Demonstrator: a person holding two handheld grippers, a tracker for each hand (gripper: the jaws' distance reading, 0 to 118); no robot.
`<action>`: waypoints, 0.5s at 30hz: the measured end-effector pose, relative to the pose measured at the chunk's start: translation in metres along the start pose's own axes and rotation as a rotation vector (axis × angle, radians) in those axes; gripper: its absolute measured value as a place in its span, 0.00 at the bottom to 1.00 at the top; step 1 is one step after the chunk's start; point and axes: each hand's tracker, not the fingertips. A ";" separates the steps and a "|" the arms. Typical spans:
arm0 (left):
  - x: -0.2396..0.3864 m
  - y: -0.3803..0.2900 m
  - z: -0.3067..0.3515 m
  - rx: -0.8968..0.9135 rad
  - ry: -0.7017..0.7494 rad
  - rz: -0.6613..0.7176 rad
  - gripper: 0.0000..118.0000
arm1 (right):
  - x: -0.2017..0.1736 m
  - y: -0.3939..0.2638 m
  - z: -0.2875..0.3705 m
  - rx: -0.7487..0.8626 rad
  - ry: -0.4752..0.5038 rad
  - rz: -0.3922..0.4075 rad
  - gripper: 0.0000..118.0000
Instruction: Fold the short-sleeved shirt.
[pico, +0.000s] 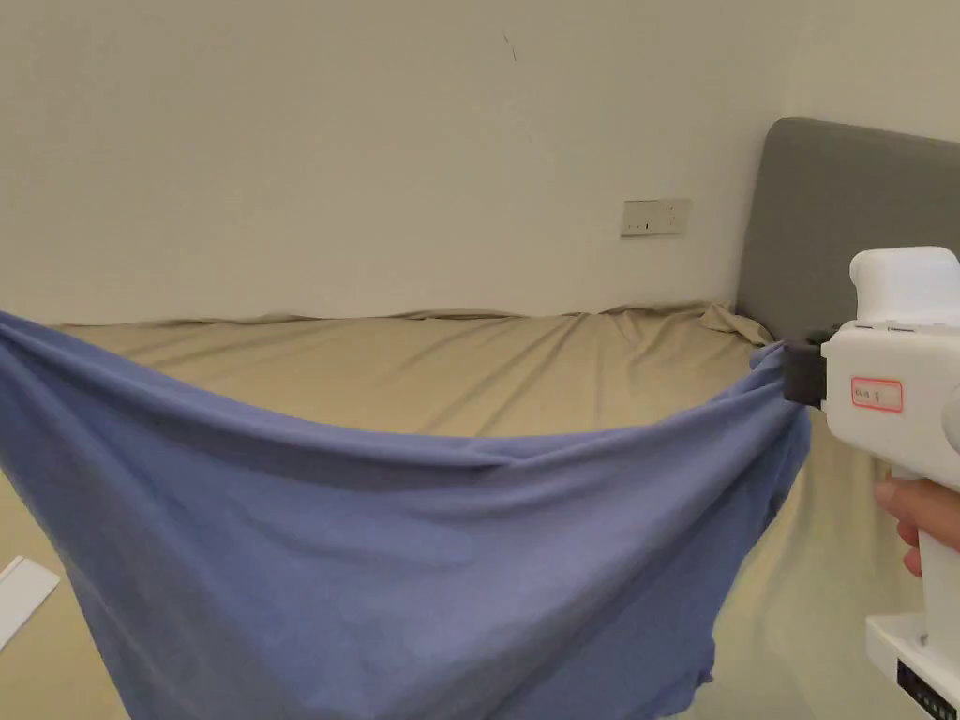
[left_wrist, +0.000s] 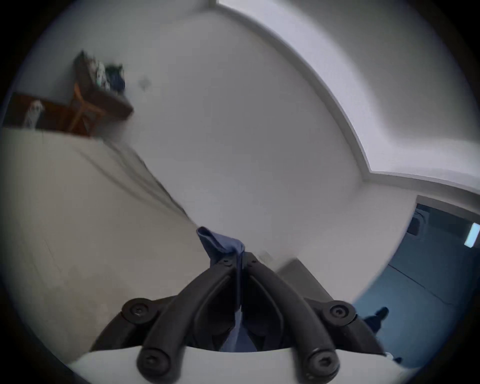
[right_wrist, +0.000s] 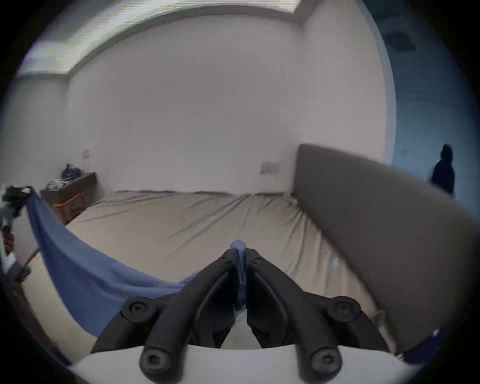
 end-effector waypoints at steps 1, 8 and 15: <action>0.004 0.014 -0.003 -0.001 -0.017 0.003 0.00 | -0.001 0.017 -0.005 0.009 -0.017 0.002 0.06; 0.011 0.079 -0.049 0.024 0.037 -0.132 0.00 | -0.015 0.109 -0.043 -0.027 -0.141 0.096 0.06; 0.038 0.109 -0.103 0.012 0.117 -0.231 0.00 | -0.017 0.181 -0.076 -0.051 -0.130 0.058 0.06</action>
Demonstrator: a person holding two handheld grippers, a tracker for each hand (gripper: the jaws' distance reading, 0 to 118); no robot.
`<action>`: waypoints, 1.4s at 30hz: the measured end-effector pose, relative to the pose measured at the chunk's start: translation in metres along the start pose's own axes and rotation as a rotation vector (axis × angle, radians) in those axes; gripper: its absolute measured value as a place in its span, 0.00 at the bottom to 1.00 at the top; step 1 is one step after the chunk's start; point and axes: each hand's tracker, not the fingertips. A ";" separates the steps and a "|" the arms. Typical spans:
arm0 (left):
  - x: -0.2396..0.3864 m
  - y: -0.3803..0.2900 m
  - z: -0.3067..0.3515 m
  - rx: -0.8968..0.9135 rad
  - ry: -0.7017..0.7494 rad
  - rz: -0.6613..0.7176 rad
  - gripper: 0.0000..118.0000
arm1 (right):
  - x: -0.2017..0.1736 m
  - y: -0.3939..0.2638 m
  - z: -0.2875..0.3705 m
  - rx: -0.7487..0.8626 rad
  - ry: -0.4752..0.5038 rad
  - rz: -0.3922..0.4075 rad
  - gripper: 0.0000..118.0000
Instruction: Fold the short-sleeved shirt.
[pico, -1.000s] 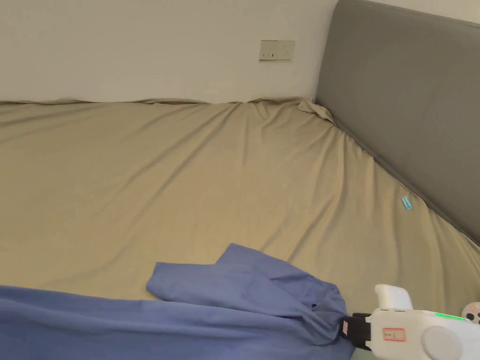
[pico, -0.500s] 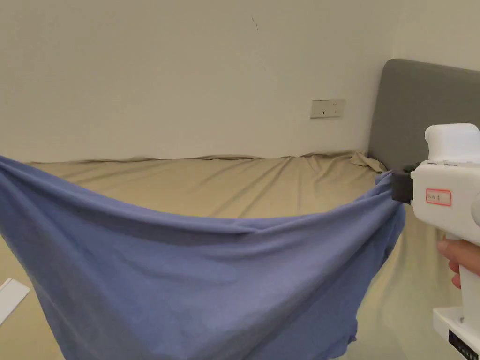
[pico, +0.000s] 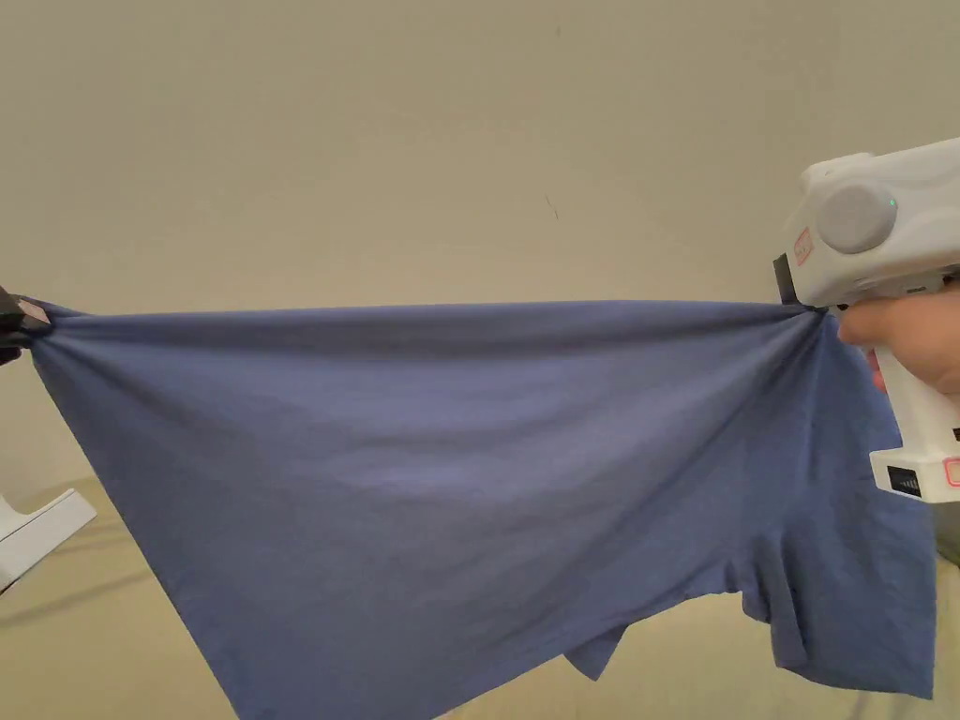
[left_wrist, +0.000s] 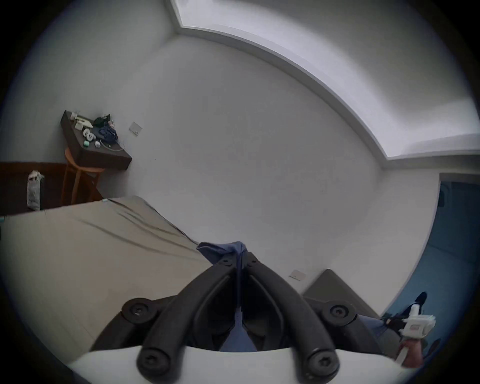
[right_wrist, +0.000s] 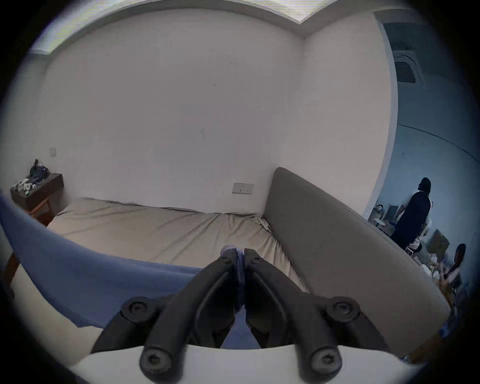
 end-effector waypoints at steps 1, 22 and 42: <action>0.002 0.003 -0.007 -0.003 0.010 0.006 0.00 | -0.003 0.009 -0.004 -0.003 -0.005 0.003 0.06; -0.068 -0.107 -0.094 -0.248 0.152 0.014 0.00 | -0.053 -0.090 -0.121 -0.130 0.113 0.131 0.06; -0.204 -0.285 0.124 -0.575 0.177 0.092 0.00 | -0.025 -0.421 0.021 -0.322 0.345 0.039 0.06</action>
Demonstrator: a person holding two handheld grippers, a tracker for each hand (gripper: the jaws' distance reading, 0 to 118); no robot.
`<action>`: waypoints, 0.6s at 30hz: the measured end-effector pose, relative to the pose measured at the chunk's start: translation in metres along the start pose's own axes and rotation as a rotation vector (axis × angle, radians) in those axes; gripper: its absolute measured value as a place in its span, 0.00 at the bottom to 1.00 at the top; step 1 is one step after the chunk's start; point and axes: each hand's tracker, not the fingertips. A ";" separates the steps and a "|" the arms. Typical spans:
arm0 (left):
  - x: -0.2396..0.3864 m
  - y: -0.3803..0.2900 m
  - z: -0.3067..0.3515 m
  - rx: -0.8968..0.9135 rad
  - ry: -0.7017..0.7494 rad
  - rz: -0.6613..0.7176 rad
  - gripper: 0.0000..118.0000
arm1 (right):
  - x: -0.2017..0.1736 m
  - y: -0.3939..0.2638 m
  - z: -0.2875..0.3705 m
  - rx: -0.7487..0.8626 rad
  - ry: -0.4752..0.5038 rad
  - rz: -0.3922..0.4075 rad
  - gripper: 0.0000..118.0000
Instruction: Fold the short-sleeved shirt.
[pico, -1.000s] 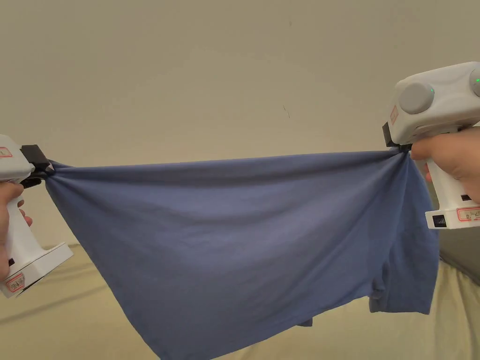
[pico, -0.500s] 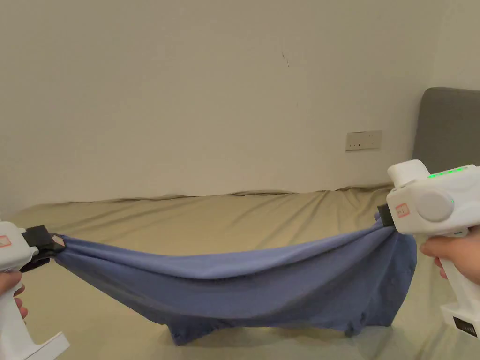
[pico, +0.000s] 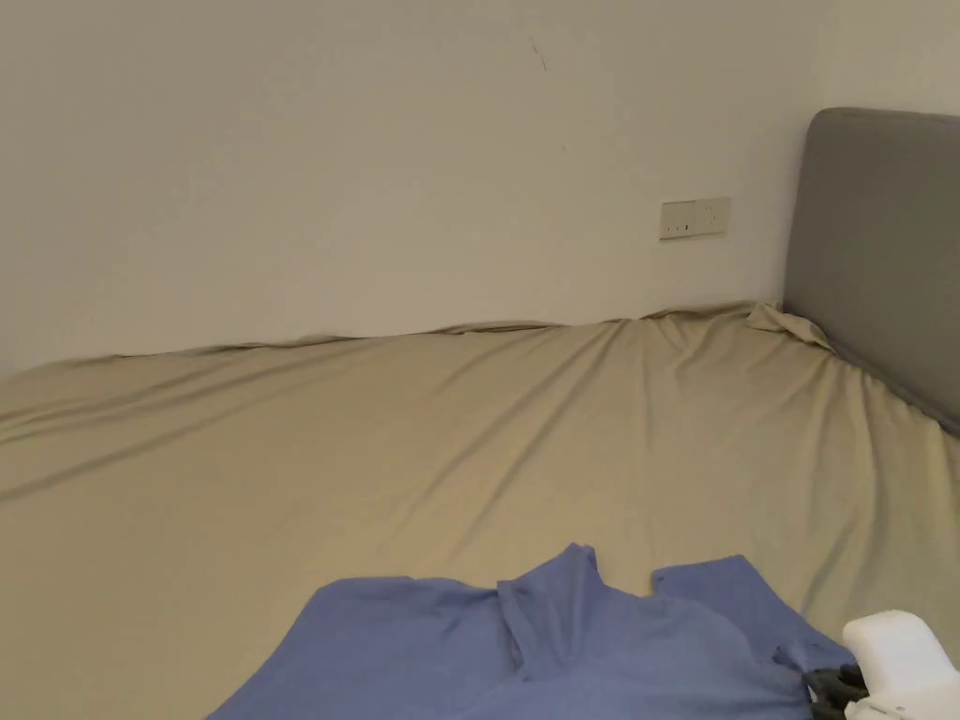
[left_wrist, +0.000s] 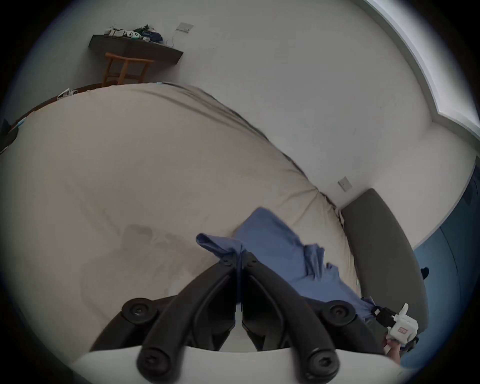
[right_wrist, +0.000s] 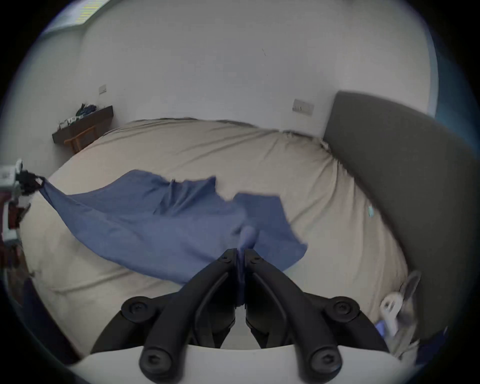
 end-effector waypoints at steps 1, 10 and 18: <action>-0.005 -0.006 0.003 -0.017 0.012 -0.027 0.00 | 0.001 -0.014 0.003 -0.038 0.022 -0.025 0.06; -0.053 -0.045 0.021 -0.204 0.091 -0.085 0.00 | 0.015 -0.099 0.021 -0.252 0.088 -0.192 0.06; -0.083 -0.067 -0.009 -0.386 0.217 -0.129 0.00 | 0.021 -0.124 -0.006 -0.407 0.058 -0.280 0.06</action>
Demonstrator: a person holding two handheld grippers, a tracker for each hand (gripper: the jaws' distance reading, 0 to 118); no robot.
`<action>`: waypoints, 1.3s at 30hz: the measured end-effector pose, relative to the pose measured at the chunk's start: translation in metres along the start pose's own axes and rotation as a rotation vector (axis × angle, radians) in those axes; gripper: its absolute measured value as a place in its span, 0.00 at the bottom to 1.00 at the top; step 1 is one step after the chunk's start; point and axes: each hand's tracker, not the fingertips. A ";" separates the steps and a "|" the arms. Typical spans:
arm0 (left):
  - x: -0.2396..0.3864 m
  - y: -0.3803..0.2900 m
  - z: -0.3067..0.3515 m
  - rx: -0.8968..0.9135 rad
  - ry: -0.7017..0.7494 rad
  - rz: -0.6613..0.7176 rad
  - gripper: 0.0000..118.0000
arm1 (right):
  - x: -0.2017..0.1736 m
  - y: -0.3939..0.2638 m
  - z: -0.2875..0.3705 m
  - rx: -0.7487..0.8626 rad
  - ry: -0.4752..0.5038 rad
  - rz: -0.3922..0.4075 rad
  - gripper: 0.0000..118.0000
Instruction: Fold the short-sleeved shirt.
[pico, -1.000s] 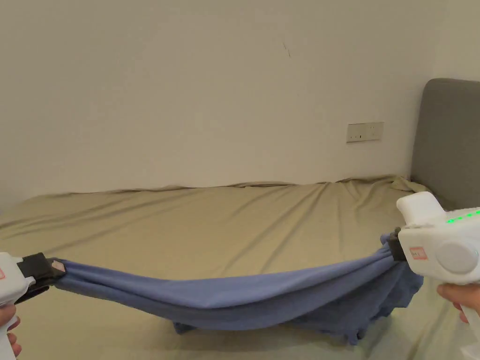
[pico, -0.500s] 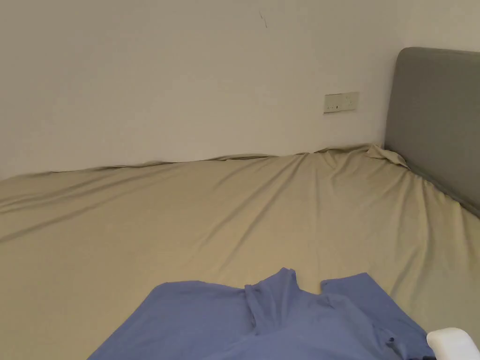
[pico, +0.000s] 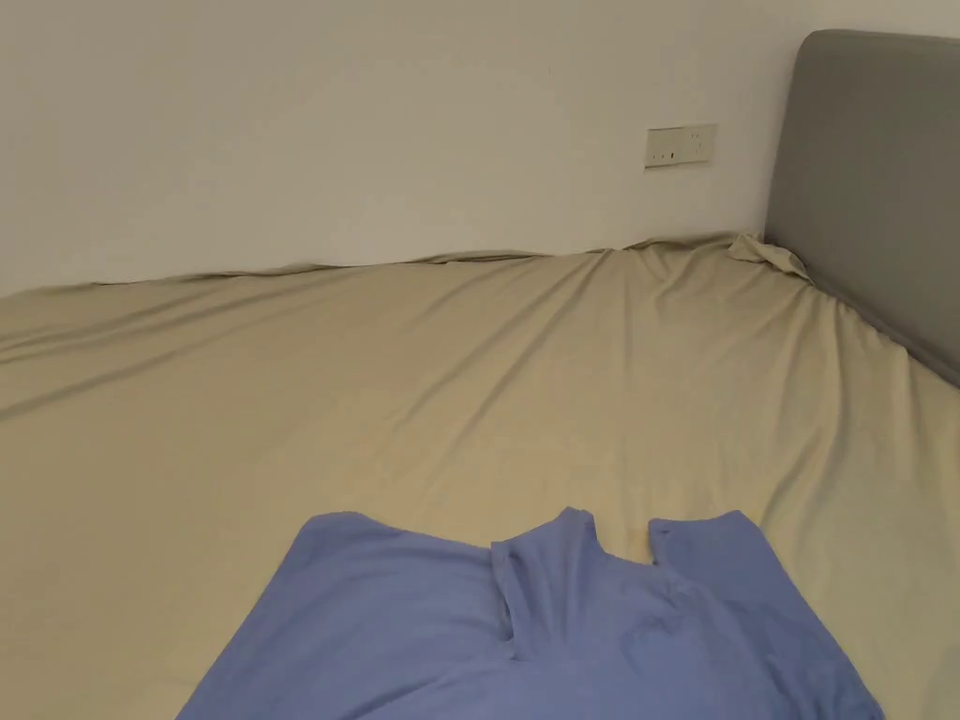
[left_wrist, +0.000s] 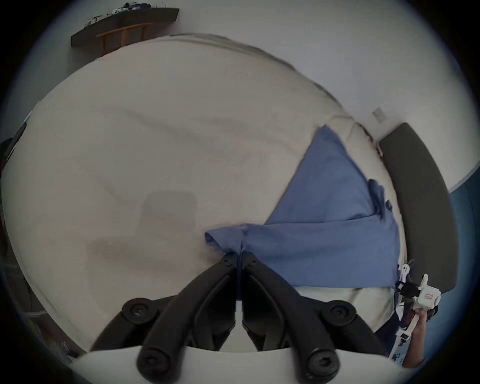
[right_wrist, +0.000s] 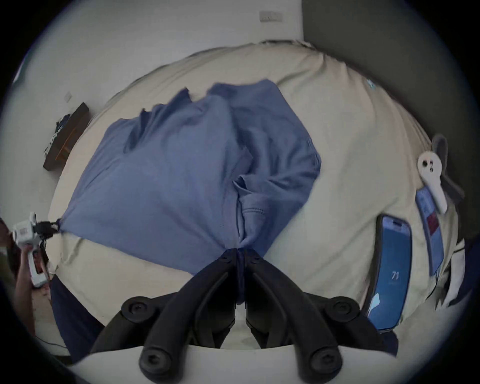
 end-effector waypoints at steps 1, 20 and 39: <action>-0.001 -0.001 -0.005 -0.006 0.005 -0.001 0.00 | 0.001 0.000 -0.005 -0.012 -0.007 0.000 0.06; 0.043 -0.004 0.140 0.475 -0.239 -0.055 1.00 | -0.044 0.038 0.160 0.490 0.104 -0.028 1.00; 0.067 -0.057 0.062 0.243 0.215 -0.145 0.00 | -0.135 0.009 0.160 0.547 0.164 0.271 0.04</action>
